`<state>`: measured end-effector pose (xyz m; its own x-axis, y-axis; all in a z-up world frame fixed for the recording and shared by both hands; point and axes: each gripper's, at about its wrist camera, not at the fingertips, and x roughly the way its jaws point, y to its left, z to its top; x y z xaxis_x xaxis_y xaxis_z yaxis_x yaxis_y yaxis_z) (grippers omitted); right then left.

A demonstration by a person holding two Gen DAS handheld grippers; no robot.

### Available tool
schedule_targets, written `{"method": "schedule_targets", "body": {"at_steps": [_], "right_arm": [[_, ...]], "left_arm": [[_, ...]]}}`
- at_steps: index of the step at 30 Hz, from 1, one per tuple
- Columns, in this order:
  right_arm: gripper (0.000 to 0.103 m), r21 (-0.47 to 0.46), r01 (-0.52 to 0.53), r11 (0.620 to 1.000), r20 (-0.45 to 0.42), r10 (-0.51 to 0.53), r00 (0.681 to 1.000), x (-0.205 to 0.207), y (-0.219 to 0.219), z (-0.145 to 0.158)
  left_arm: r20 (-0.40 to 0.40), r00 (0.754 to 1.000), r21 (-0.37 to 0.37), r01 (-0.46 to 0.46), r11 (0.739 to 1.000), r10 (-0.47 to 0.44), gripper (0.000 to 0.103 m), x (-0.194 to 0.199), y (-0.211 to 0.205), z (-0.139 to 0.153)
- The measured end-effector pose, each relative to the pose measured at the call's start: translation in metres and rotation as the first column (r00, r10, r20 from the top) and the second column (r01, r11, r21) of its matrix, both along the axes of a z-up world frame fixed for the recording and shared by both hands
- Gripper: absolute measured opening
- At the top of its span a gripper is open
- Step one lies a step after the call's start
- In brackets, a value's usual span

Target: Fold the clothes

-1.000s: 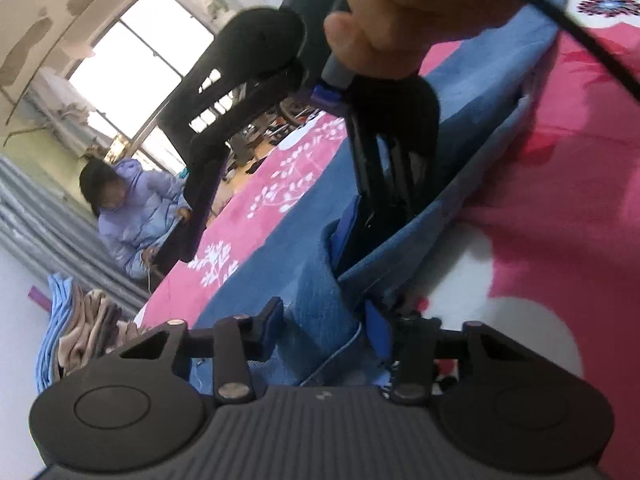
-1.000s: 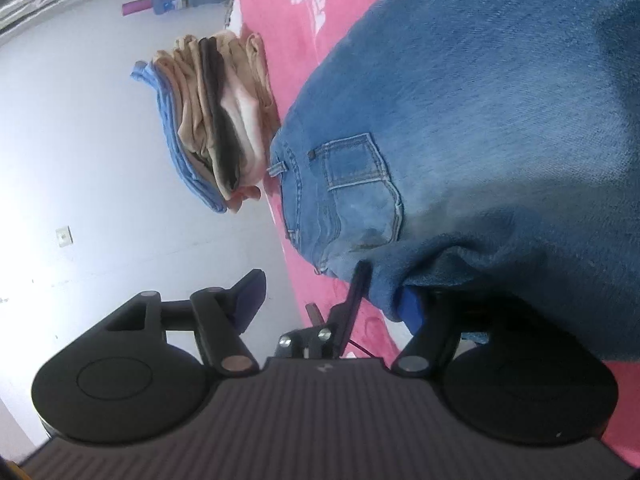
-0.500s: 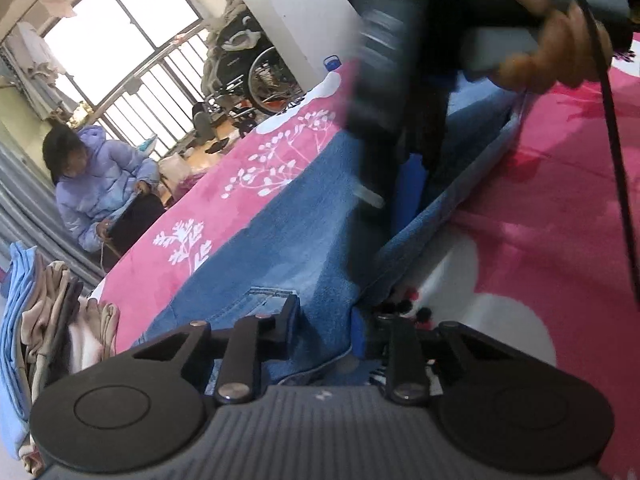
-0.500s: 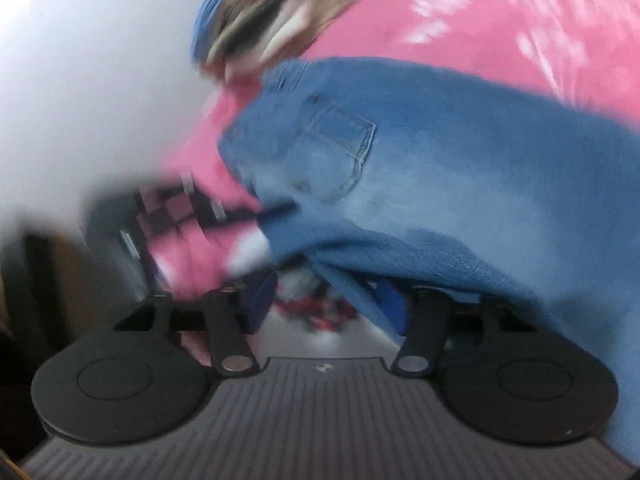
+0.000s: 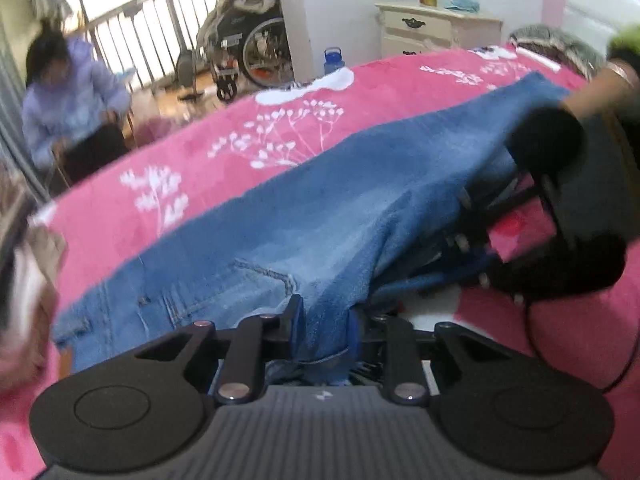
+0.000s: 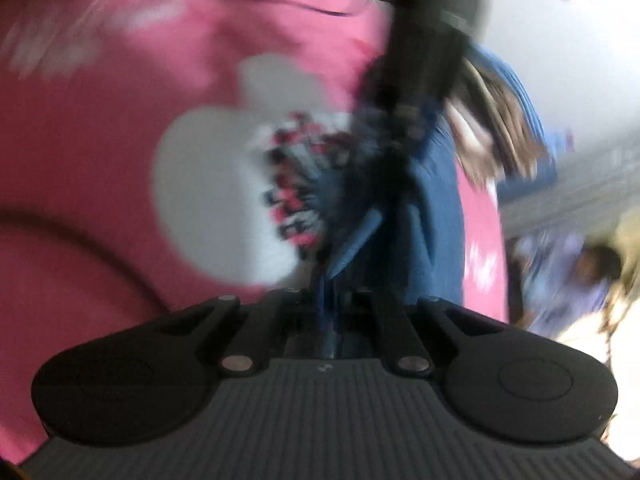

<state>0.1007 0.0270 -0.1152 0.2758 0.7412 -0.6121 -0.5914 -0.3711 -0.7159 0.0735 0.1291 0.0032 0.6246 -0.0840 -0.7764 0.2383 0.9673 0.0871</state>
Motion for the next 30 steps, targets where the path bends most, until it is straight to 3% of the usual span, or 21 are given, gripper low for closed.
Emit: {"method": "schedule_targets", "body": {"at_steps": [2, 4, 7, 9, 11, 14, 17, 18, 21, 26, 30], "right_arm": [[0.003, -0.012, -0.044, 0.999, 0.054, 0.044, 0.998, -0.002, -0.004, -0.007], [0.003, -0.012, -0.04, 0.999, 0.045, 0.04, 0.998, 0.001, -0.003, -0.004], [0.007, 0.001, 0.048, 0.999, -0.077, -0.047, 0.996, 0.012, 0.005, 0.012], [0.02, 0.015, 0.121, 0.993, -0.181, -0.117, 0.977, 0.02, 0.014, 0.023], [0.025, 0.024, 0.18, 0.983, -0.29, -0.166, 0.943, 0.028, 0.024, 0.033], [0.025, 0.011, 0.267, 0.964, -0.465, -0.232, 0.855, 0.043, 0.043, 0.043], [0.02, 0.006, 0.315, 0.949, -0.562, -0.258, 0.786, 0.051, 0.059, 0.04], [0.012, 0.012, 0.307, 0.952, -0.56, -0.248, 0.79, 0.049, 0.059, 0.038], [0.006, 0.049, 0.264, 0.963, -0.518, -0.201, 0.831, 0.036, 0.056, 0.034], [0.002, 0.115, 0.209, 0.971, -0.441, -0.139, 0.887, 0.024, 0.043, 0.036], [0.002, 0.102, 0.2, 0.974, -0.463, -0.131, 0.877, 0.026, 0.043, 0.041]], "left_arm": [[-0.024, 1.0, -0.048, -0.011, 0.999, 0.01, 0.022, 0.001, 0.007, -0.001], [-0.035, 0.999, -0.096, -0.024, 0.995, 0.021, 0.022, 0.001, 0.015, -0.001], [-0.05, 0.998, -0.165, -0.048, 0.985, 0.04, 0.023, 0.001, 0.027, 0.003], [-0.06, 0.997, -0.195, -0.051, 0.98, 0.04, 0.023, 0.005, 0.033, 0.003], [-0.068, 0.997, -0.22, -0.057, 0.974, 0.043, 0.023, 0.009, 0.039, 0.003], [-0.074, 0.996, -0.247, -0.067, 0.967, 0.05, 0.023, 0.012, 0.044, 0.005], [-0.07, 0.996, -0.256, -0.071, 0.964, 0.055, 0.022, 0.012, 0.046, 0.006], [-0.072, 0.996, -0.259, -0.075, 0.963, 0.058, 0.022, 0.012, 0.047, 0.006], [-0.076, 0.995, -0.261, -0.078, 0.962, 0.06, 0.023, 0.012, 0.048, 0.005], [-0.077, 0.996, -0.26, -0.067, 0.963, 0.049, 0.023, 0.009, 0.048, 0.004], [-0.087, 0.996, -0.257, -0.057, 0.965, 0.036, 0.024, 0.007, 0.048, 0.005]]}}
